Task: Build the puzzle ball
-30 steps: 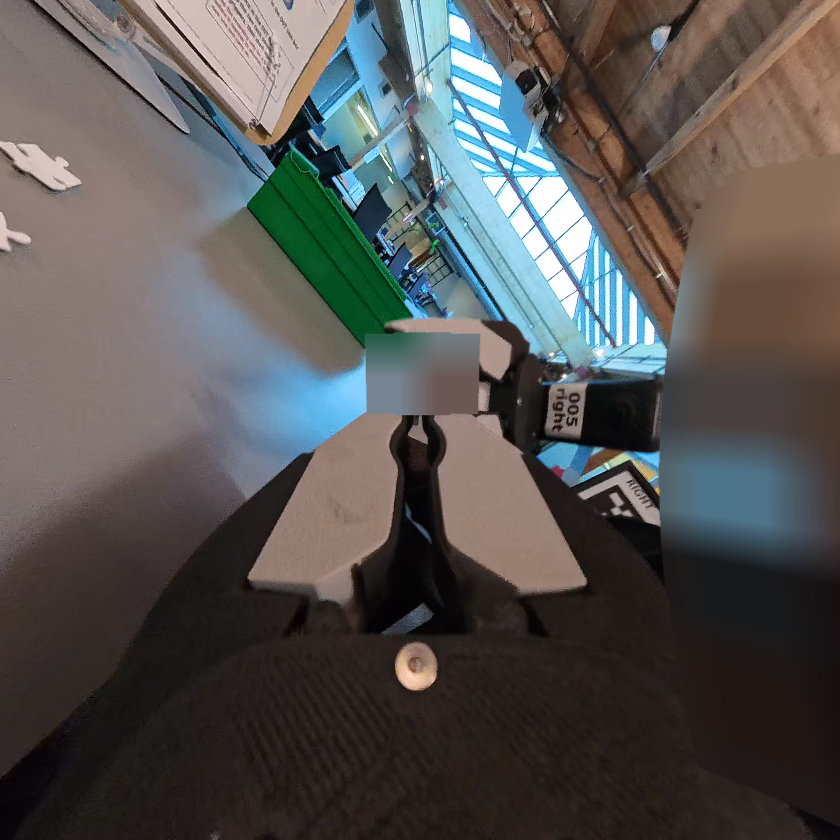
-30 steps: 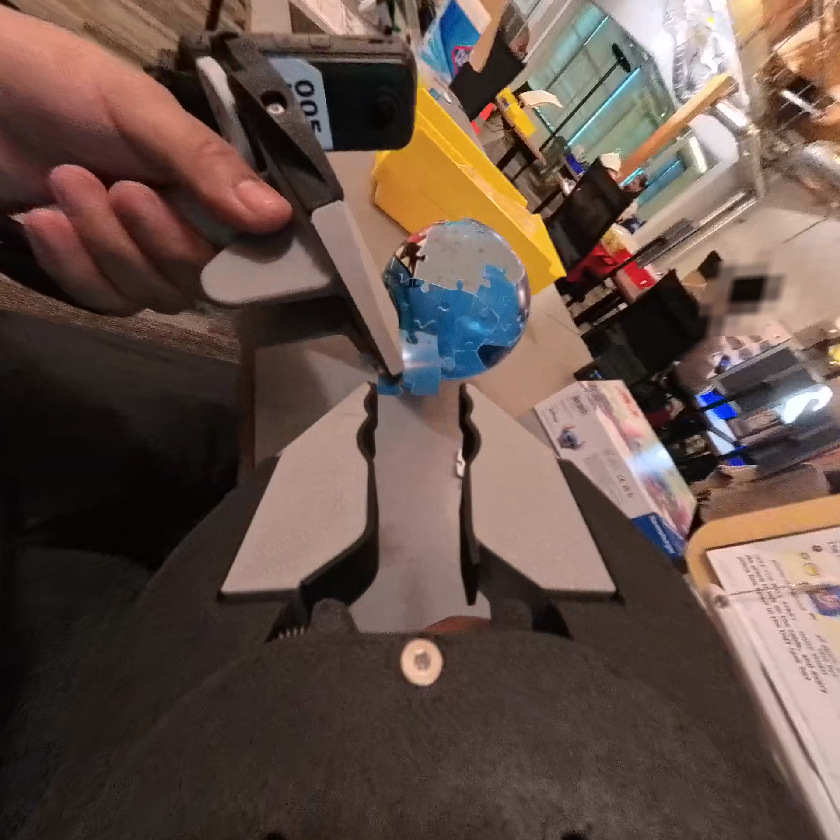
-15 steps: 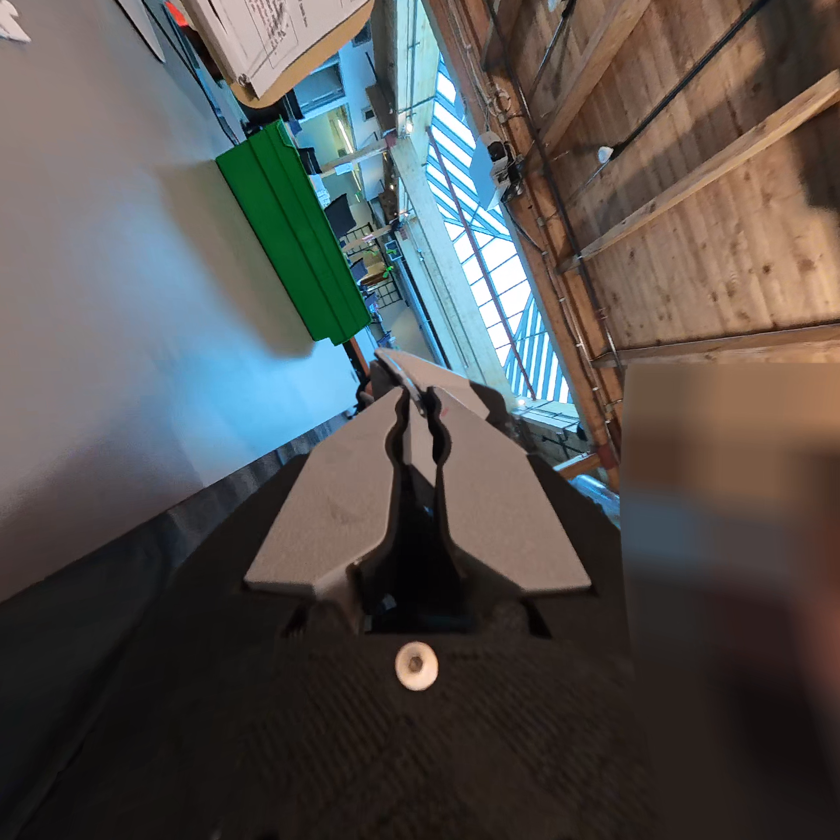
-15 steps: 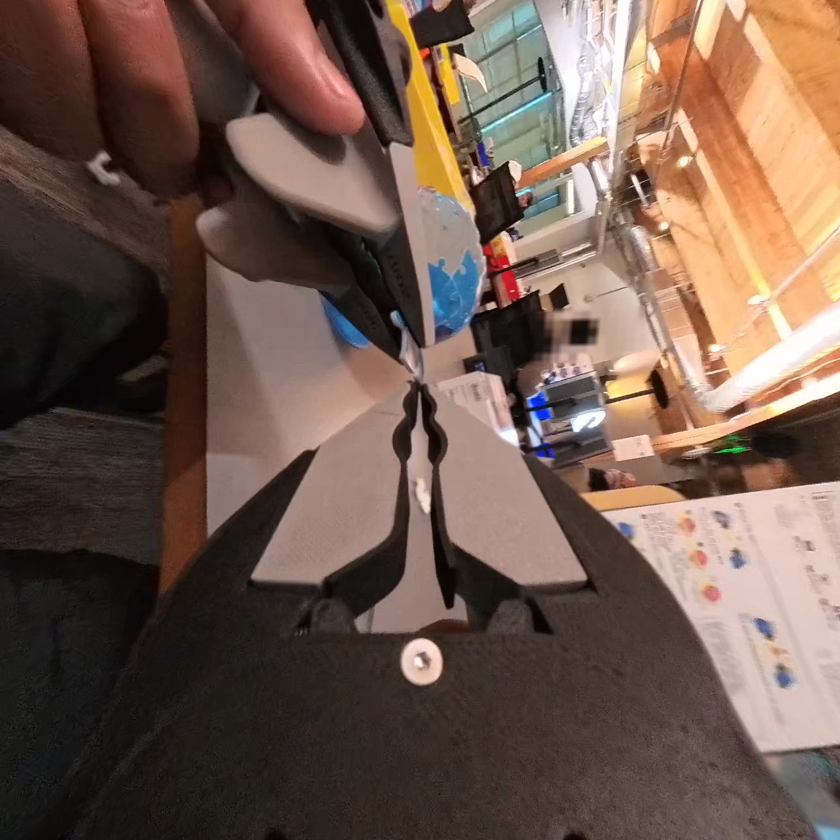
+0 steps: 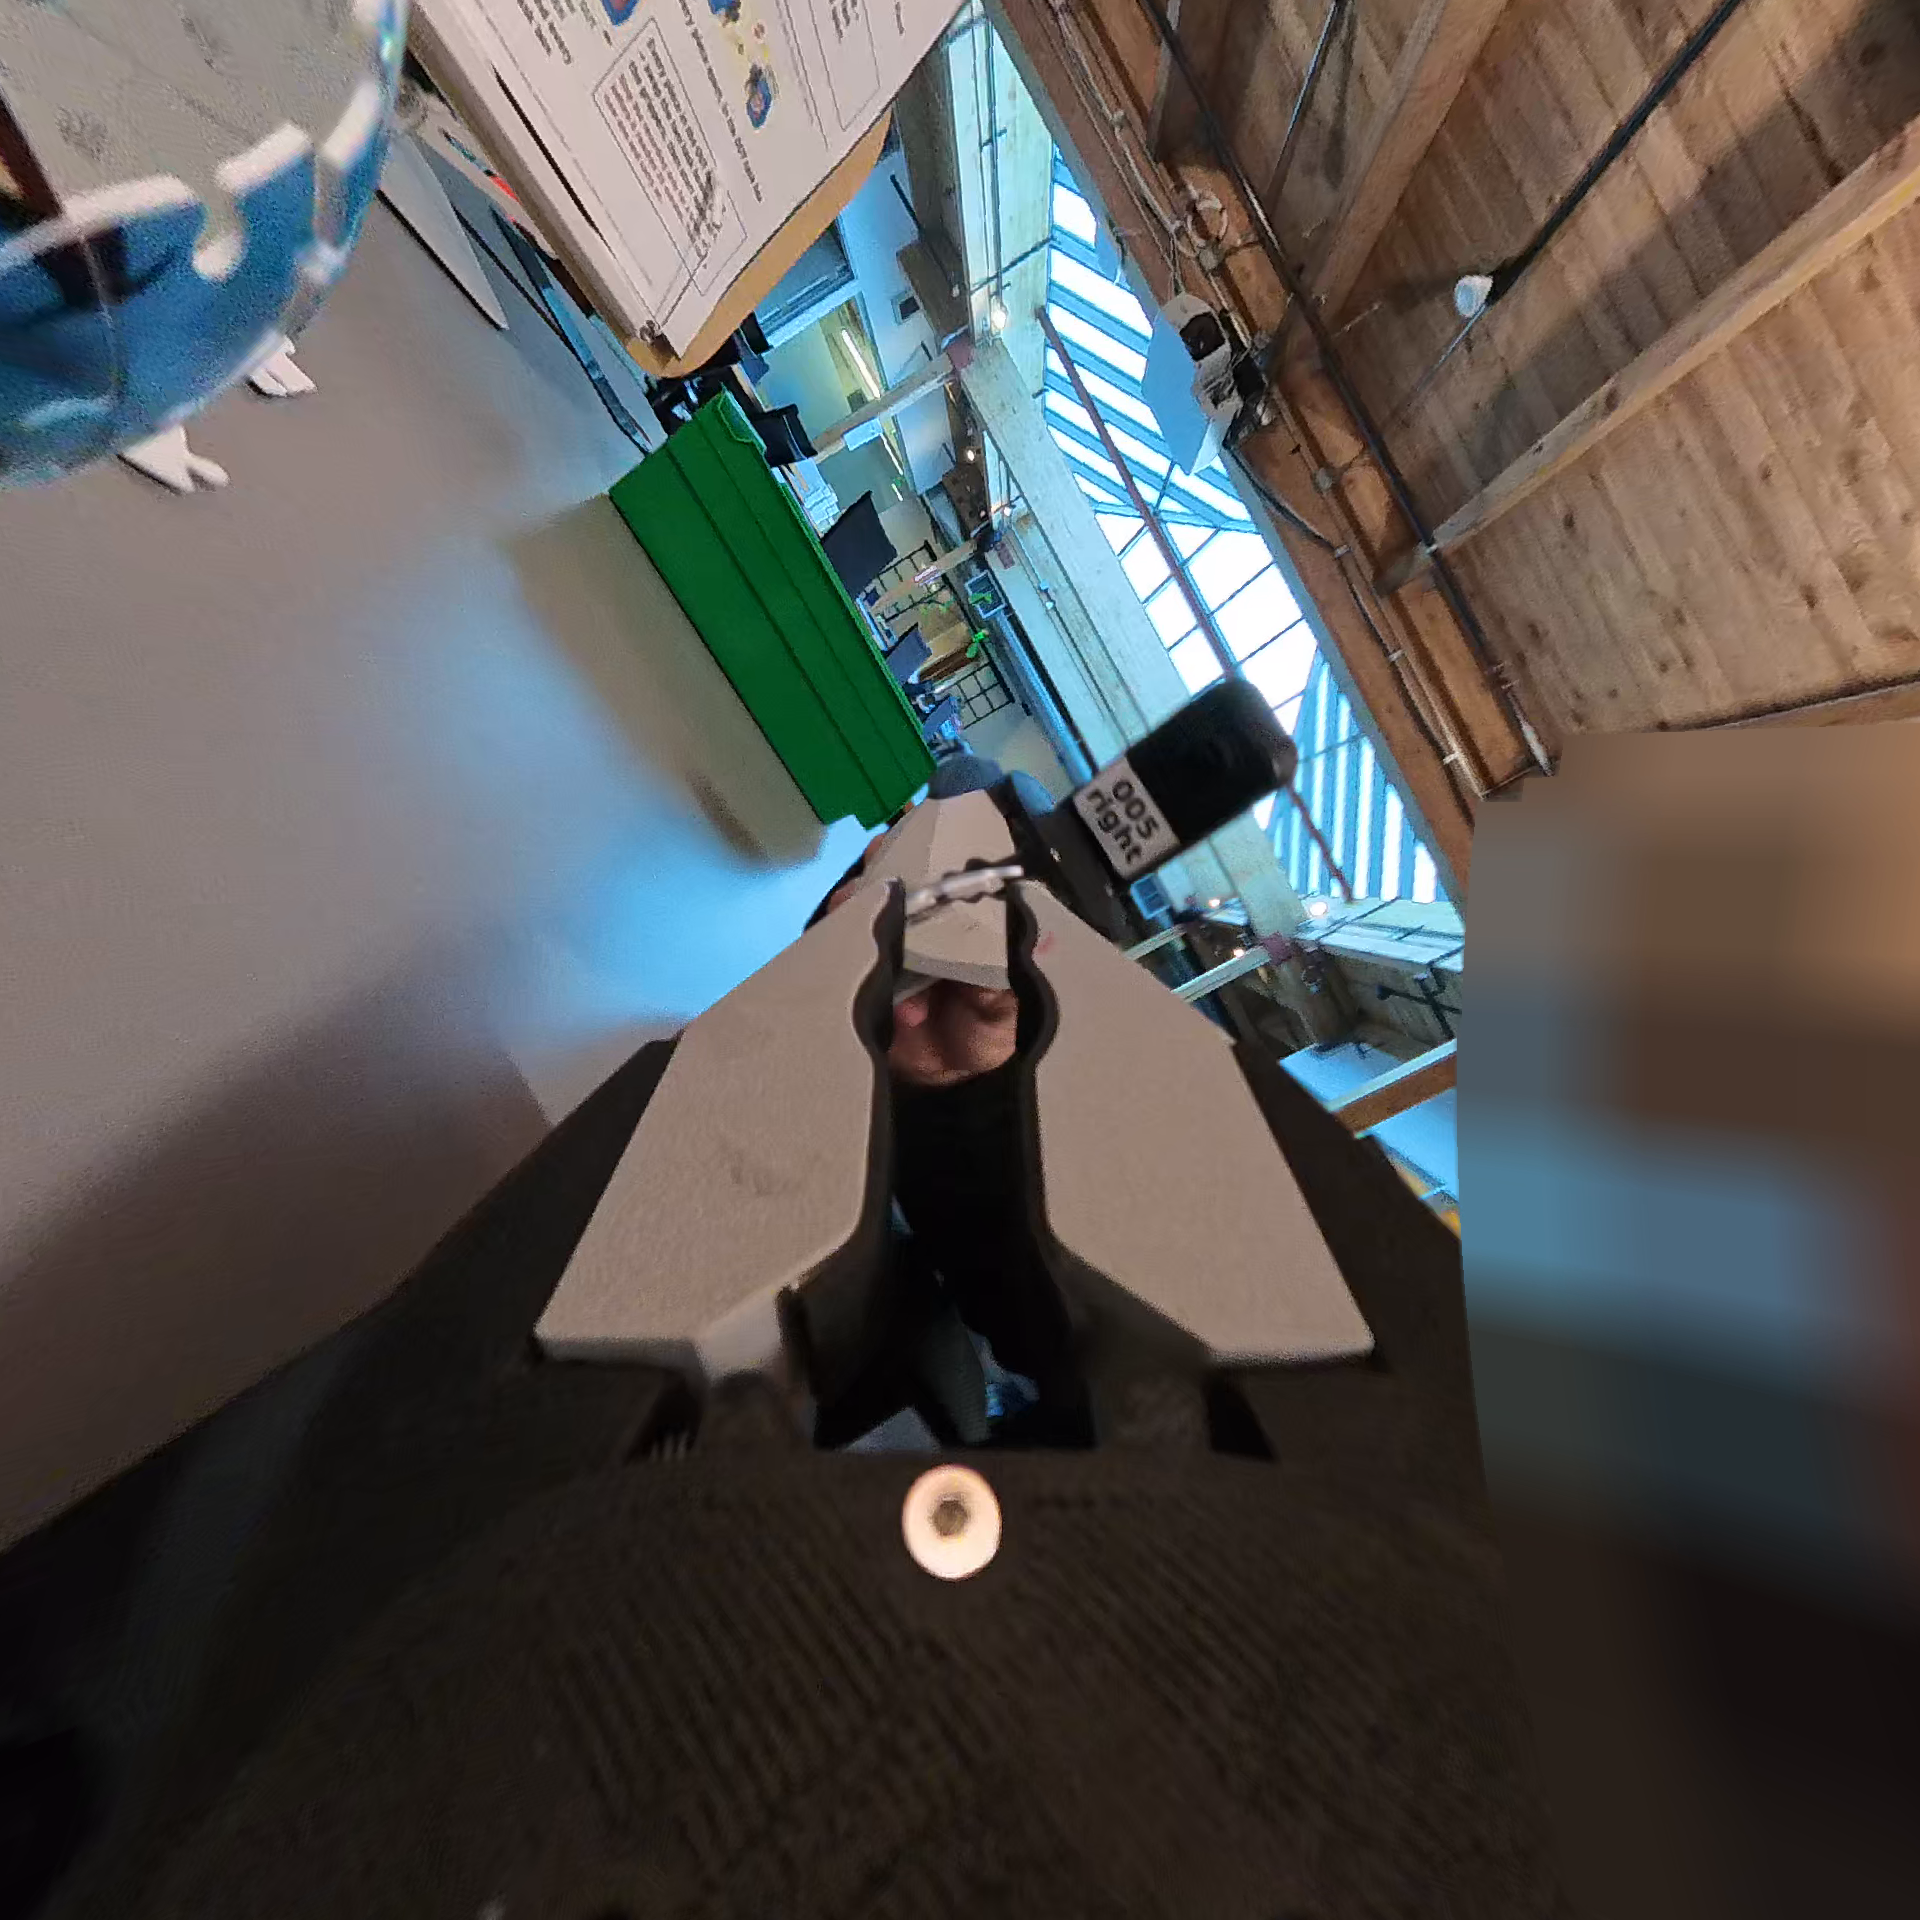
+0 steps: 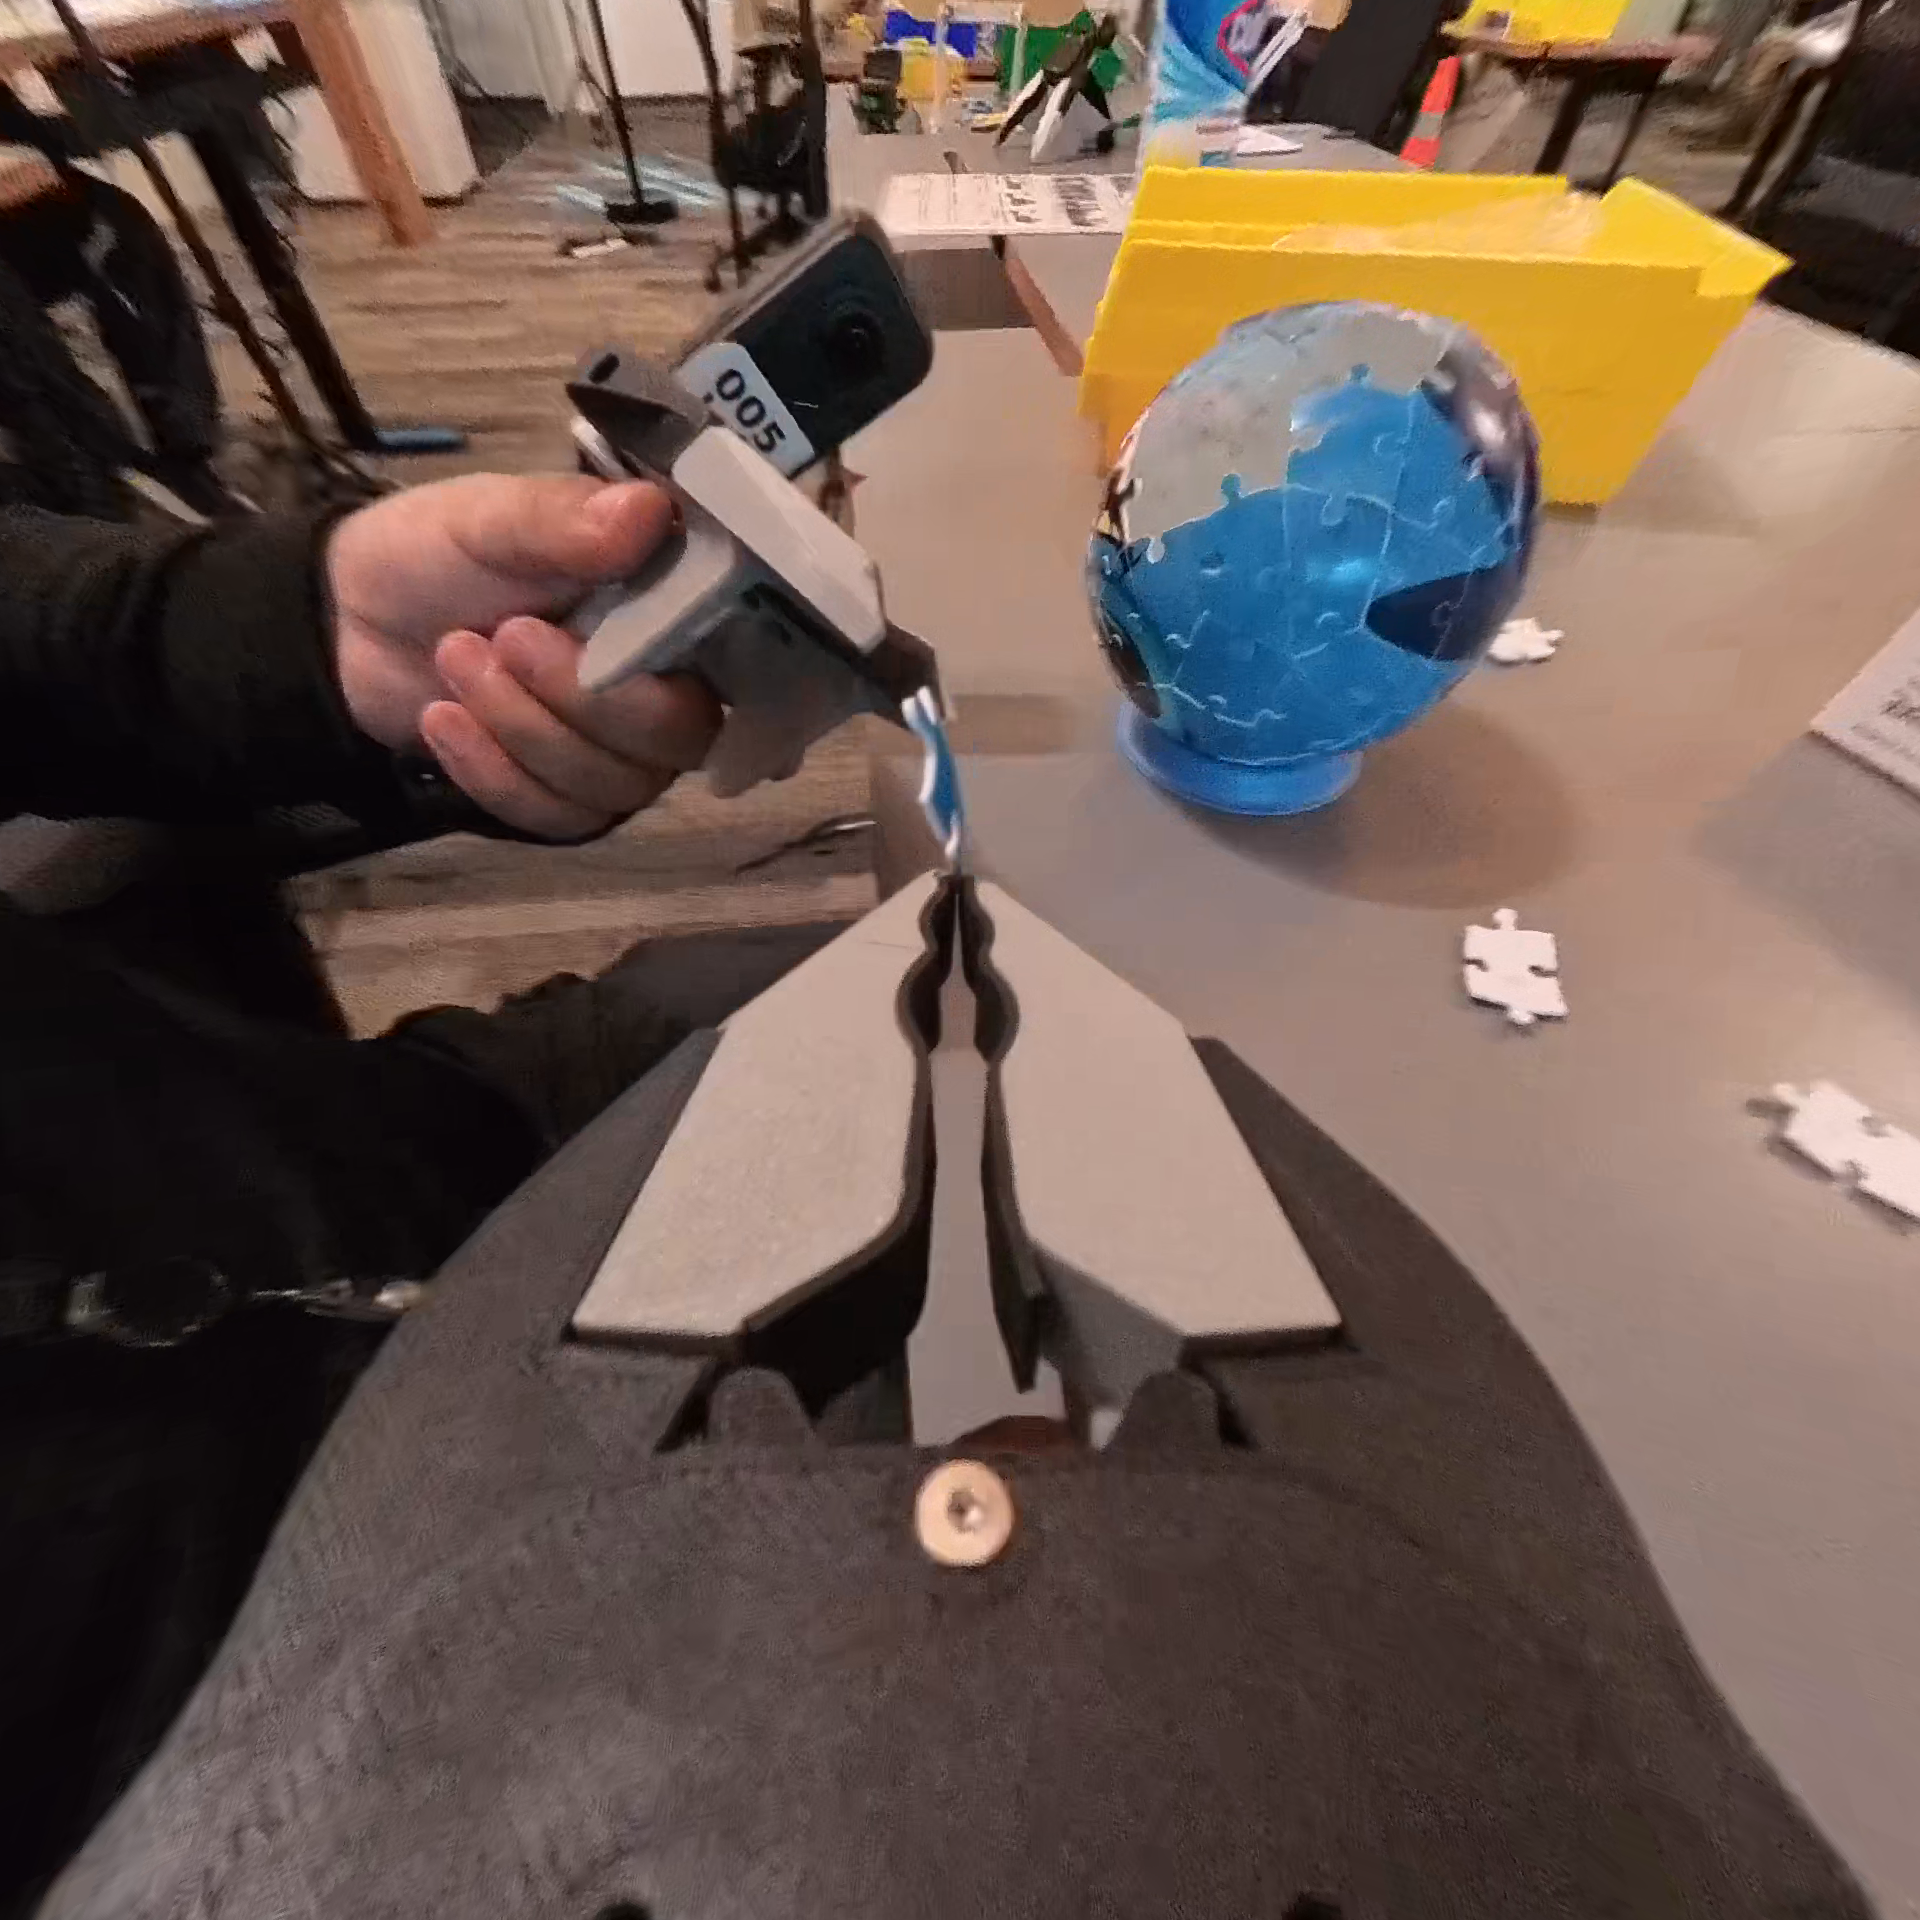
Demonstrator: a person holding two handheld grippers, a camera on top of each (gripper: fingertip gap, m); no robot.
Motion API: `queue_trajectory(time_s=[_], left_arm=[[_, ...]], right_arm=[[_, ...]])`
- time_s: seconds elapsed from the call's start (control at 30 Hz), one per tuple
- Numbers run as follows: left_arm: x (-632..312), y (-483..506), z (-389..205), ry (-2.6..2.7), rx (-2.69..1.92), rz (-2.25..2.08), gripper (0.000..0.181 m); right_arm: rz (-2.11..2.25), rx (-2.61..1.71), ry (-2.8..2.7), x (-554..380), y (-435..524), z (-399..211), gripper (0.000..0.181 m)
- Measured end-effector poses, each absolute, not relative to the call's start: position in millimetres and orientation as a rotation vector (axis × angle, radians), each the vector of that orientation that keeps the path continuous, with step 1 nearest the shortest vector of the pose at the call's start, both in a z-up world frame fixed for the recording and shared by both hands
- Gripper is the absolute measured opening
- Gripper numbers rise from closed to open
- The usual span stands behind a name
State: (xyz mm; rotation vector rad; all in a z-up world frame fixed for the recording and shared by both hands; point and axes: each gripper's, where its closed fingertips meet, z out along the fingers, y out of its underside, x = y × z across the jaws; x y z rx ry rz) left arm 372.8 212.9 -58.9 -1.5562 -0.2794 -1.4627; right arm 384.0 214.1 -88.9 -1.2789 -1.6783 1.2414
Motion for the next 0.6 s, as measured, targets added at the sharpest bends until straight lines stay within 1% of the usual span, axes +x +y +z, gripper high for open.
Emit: queue_trajectory(time_s=[0.17, 0.3, 0.37, 0.4, 0.47, 0.6], left_arm=[[384, 205, -66, -0.037, -1.693, -1.233, 0.024], [393, 206, -61, 0.109, -1.711, -1.087, 0.025], [398, 208, -60, 0.157, -1.728, -1.039, 0.022], [401, 207, -60, 0.179, -1.729, -1.036, 0.017], [405, 205, -59, 0.201, -1.729, -1.038, 0.001], [405, 203, -62, 0.223, -1.738, -1.002, 0.0]], right_arm=[[1.715, -1.409, -1.576, 391, 212, -74, 0.0], [1.853, -1.438, -1.594, 394, 204, -73, 0.0], [1.855, -1.44, -1.619, 394, 198, -75, 0.0], [1.868, -1.439, -1.625, 394, 195, -75, 0.0], [1.896, -1.434, -1.626, 395, 191, -73, 0.0], [1.842, -1.424, -1.651, 397, 192, -73, 0.0]])
